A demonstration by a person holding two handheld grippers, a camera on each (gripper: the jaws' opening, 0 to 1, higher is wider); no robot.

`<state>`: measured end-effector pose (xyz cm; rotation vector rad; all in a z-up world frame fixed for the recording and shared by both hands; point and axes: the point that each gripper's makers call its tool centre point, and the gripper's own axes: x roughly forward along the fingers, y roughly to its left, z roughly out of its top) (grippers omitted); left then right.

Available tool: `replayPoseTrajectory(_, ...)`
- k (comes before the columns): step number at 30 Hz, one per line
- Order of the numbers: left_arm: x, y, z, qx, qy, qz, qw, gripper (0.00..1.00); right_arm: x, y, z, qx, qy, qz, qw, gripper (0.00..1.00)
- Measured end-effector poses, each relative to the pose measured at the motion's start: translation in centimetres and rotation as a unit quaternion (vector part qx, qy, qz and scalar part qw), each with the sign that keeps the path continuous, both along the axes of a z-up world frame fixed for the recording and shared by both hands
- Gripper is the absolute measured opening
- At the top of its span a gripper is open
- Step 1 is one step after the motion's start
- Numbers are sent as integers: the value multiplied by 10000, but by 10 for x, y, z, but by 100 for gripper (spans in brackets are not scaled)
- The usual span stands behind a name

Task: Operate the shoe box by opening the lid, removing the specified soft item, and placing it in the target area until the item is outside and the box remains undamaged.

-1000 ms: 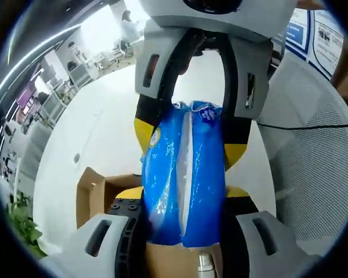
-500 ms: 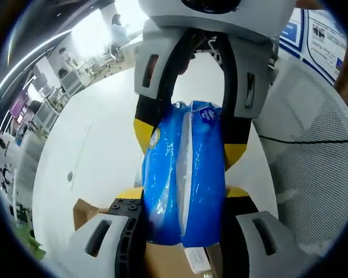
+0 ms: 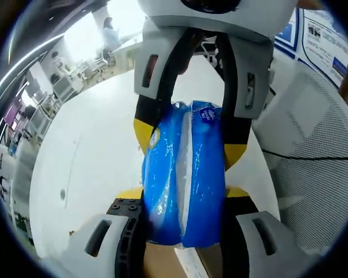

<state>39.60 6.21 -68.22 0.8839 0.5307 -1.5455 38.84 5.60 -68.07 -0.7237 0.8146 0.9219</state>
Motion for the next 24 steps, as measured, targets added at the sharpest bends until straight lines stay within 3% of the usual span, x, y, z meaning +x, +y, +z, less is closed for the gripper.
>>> replayPoseTrajectory(9, -1, -36, -3, -34, 62, -95, 9999, 47, 0, -35, -4, -53, 95, -92, 9999, 44)
replayPoseTrajectory(24, 21, -95, 2, -165, 23, -103, 9998, 47, 22, -97, 1, -274, 127, -158, 9994, 44)
